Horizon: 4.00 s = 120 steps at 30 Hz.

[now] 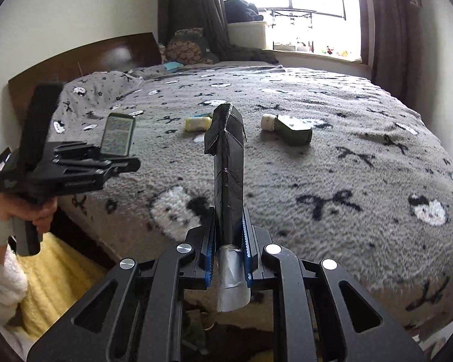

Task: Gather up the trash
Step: 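Lower the bottle and black box below the bed edge and open the left tool over the bin, then raise both open tools back over the items on the bed, then grasp the green bottle with the right tool while the left tool grasps the yellow bottle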

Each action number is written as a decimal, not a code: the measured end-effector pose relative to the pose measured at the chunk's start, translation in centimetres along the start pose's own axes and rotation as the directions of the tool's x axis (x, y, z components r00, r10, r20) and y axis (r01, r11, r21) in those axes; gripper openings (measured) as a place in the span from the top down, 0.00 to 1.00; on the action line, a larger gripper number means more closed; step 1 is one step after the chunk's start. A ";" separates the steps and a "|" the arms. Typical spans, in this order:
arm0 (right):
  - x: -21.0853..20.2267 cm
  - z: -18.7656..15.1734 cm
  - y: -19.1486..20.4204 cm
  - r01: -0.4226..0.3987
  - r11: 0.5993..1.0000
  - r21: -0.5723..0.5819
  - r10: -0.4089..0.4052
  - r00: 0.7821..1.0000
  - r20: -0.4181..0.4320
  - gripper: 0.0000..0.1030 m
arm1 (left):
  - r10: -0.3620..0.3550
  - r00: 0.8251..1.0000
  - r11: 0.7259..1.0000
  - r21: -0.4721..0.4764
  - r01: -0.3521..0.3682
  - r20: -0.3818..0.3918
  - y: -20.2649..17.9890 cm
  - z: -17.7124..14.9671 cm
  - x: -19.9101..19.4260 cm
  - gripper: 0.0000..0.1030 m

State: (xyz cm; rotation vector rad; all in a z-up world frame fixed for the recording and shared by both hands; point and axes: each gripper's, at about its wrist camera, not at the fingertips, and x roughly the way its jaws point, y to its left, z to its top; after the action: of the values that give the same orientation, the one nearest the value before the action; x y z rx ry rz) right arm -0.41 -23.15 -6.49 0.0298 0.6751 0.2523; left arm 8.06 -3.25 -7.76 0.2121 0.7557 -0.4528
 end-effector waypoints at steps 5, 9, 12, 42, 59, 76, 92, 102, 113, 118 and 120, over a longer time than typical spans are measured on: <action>-0.4 -2.6 1.3 0.011 1.000 0.007 -0.011 1.000 -0.019 0.84 | -0.045 0.999 0.999 -0.022 0.044 -0.025 -1.4 -5.1 -1.5 0.62; -0.3 -4.8 2.5 0.004 1.000 0.011 -0.004 0.998 -0.058 0.84 | -0.087 0.994 0.996 -0.031 0.085 -0.070 -2.8 -8.5 -1.6 0.62; 0.2 -6.4 3.2 -0.010 1.000 0.029 0.013 0.995 -0.095 0.84 | -0.113 0.987 0.994 -0.027 0.110 -0.114 -3.9 -10.6 -1.1 0.62; 11.6 -18.7 4.3 -0.040 0.984 0.172 0.128 0.830 -0.543 0.83 | -0.218 0.828 0.976 -0.129 0.176 -0.517 -5.6 -23.0 10.2 0.62; 11.9 -19.3 2.7 0.019 0.972 0.233 0.117 0.822 -0.557 0.47 | -0.224 0.815 0.974 -0.150 0.169 -0.535 -5.9 -23.1 11.6 0.51; 1.8 -6.2 0.1 0.084 0.993 0.078 -0.068 0.980 -0.189 0.28 | -0.064 0.974 0.996 -0.076 0.049 -0.215 -1.5 -12.2 1.9 0.30; 9.3 8.6 -6.5 0.202 0.979 0.036 -0.197 0.974 -0.109 0.25 | 0.061 0.994 0.995 -0.070 -0.067 -0.086 5.5 4.5 6.9 0.17; 18.0 11.8 -9.7 0.265 0.964 0.031 -0.255 0.949 -0.184 0.26 | 0.165 0.983 0.985 -0.039 -0.169 -0.082 7.2 9.5 15.1 0.18; 22.4 13.0 -11.1 0.262 0.962 0.072 -0.240 0.943 -0.231 0.26 | 0.113 0.987 0.989 -0.086 -0.123 -0.111 6.9 12.0 19.3 0.34; 22.9 13.0 -10.9 0.235 0.970 0.066 -0.214 0.947 -0.238 0.40 | 0.103 0.987 0.989 -0.093 -0.115 -0.124 6.5 12.2 19.8 0.46; 22.6 12.9 -10.8 0.226 0.973 0.055 -0.207 0.948 -0.241 0.42 | 0.092 0.988 0.990 -0.092 -0.104 -0.124 6.4 12.1 19.6 0.47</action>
State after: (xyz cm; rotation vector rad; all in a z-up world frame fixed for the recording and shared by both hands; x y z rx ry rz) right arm 27.01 -27.46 -11.50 0.0045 0.9164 0.0148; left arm 30.96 -7.97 -12.73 0.1849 0.8784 -0.3108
